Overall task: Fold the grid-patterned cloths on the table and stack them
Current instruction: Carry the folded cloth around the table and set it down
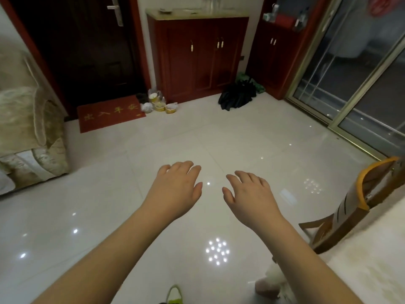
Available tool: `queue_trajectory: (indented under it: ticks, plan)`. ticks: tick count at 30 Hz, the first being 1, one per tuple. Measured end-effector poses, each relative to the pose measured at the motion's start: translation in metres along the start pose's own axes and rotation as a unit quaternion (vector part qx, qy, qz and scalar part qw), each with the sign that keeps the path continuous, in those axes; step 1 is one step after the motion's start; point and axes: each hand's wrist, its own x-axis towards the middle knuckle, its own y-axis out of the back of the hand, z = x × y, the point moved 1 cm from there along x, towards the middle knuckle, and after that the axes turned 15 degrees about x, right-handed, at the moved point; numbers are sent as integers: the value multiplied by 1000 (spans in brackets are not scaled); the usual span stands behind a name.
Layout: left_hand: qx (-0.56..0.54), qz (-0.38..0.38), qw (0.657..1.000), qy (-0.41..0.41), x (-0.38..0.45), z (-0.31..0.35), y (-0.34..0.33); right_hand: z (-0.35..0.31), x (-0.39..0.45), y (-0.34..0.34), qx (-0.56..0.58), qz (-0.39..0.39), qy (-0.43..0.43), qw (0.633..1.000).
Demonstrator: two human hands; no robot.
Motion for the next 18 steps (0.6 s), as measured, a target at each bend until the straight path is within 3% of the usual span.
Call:
queue_trajectory:
  ticks: [9, 18]
  plan:
    - [-27, 7, 996, -90, 120, -10, -6, 34, 72, 16, 14, 24, -105, 994]
    - [-19, 26, 983, -182, 265, 63, -8, 141, 128, 39, 32, 52, -205, 977]
